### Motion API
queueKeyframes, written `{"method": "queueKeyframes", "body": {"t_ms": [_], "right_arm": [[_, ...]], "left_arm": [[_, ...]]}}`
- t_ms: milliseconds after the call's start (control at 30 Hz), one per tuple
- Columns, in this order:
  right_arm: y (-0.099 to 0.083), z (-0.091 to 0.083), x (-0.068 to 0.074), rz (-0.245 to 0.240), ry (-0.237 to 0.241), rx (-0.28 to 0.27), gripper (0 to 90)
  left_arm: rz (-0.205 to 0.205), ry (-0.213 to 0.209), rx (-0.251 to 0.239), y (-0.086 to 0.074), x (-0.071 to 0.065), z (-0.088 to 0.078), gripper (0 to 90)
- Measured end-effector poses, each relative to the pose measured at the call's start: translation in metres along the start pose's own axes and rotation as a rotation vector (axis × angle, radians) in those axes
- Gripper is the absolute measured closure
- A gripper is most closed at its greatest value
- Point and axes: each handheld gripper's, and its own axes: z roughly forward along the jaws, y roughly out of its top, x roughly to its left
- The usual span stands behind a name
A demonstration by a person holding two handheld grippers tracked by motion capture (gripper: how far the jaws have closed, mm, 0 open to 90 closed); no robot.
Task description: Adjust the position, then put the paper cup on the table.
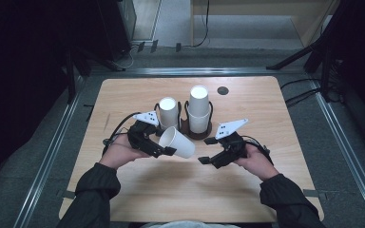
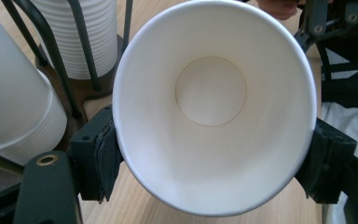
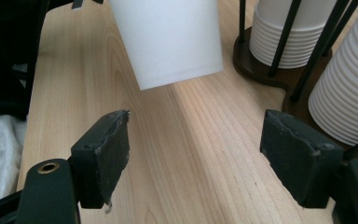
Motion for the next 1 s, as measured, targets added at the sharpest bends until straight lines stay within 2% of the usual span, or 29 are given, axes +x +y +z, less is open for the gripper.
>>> {"method": "queueKeyframes", "body": {"t_ms": [233,367,567,700,900,1000], "right_arm": [[-0.003,-0.003,0.001,0.001,-0.035,0.004,24.4],[-0.004,-0.007,-0.001,0.012,-0.047,-0.015,24.4],[-0.008,-0.013,-0.005,0.014,-0.079,-0.003,24.6],[-0.010,-0.017,-0.008,0.026,-0.102,-0.016,24.7],[-0.014,-0.024,-0.012,0.014,-0.113,-0.025,24.7],[-0.015,-0.027,-0.014,0.025,-0.123,-0.025,24.7]], "left_arm": [[-0.010,0.006,0.008,-0.002,0.003,-0.003,21.2],[-0.009,0.023,0.019,-0.004,0.005,-0.005,21.2],[-0.024,0.041,0.031,-0.007,0.007,-0.008,21.2],[-0.016,0.058,0.042,-0.008,0.008,-0.014,21.2],[-0.041,0.080,0.039,-0.011,0.012,-0.023,21.2],[-0.044,0.092,0.046,-0.013,0.013,-0.028,21.2]]}}
